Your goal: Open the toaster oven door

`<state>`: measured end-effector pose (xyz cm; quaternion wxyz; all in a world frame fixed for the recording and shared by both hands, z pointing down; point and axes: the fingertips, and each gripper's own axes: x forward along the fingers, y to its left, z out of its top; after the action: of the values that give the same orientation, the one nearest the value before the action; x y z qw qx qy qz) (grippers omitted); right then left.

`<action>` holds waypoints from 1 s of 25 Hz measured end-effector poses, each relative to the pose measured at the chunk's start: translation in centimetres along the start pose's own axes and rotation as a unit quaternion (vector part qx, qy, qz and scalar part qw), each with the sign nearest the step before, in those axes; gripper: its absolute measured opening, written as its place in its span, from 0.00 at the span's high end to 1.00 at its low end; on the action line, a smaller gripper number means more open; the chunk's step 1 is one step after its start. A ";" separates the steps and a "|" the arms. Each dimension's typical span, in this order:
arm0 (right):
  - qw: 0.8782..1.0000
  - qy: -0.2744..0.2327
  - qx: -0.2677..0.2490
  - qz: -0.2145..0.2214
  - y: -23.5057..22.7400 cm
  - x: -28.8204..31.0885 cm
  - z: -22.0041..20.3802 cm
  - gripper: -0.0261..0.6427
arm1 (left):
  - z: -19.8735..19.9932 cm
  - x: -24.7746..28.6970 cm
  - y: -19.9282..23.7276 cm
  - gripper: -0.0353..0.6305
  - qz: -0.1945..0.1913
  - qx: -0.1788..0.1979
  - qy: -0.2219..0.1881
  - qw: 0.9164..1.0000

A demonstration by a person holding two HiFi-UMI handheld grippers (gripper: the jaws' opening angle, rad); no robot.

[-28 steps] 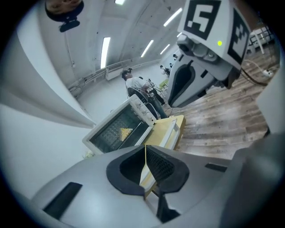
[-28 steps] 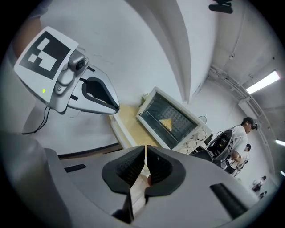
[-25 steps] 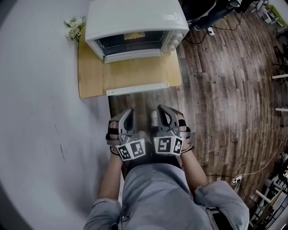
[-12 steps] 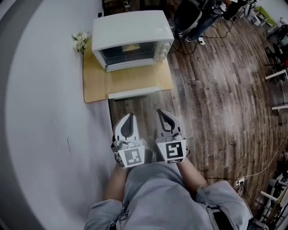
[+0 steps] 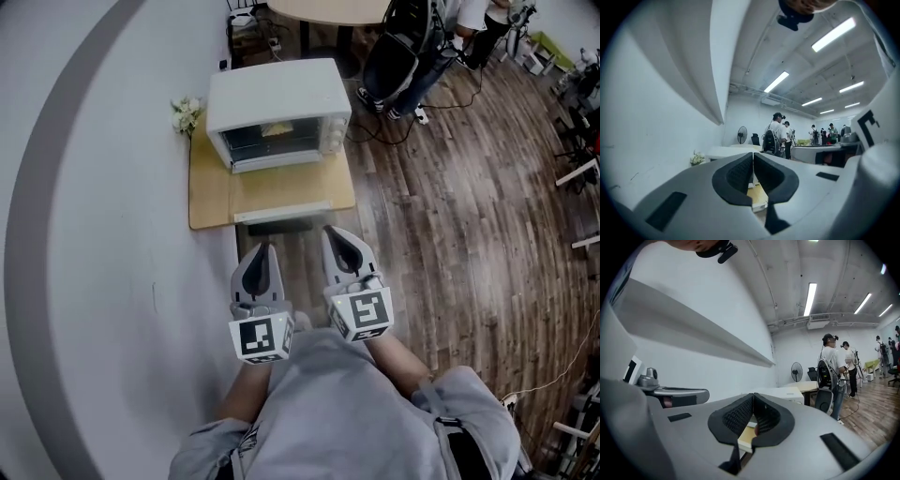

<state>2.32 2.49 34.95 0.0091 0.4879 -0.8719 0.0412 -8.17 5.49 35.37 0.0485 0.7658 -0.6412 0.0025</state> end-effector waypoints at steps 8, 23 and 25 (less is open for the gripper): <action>1.000 -0.008 -0.010 0.016 -1.2 0.3 0.5 0.97 | 0.7 0.9 -0.8 0.94 0.025 0.005 0.000 1.000; 0.999 -0.005 -0.023 0.026 -1.4 1.1 0.6 0.97 | 0.2 1.7 -0.6 0.94 0.034 0.002 0.005 0.999; 0.999 -0.005 -0.023 0.027 -1.4 1.2 0.6 0.97 | 0.1 1.8 -0.6 0.94 0.033 0.002 0.005 0.999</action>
<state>2.93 0.71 34.53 0.0152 0.4639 -0.8855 0.0193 -7.29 3.82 35.32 0.0504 0.7440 -0.6662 0.0094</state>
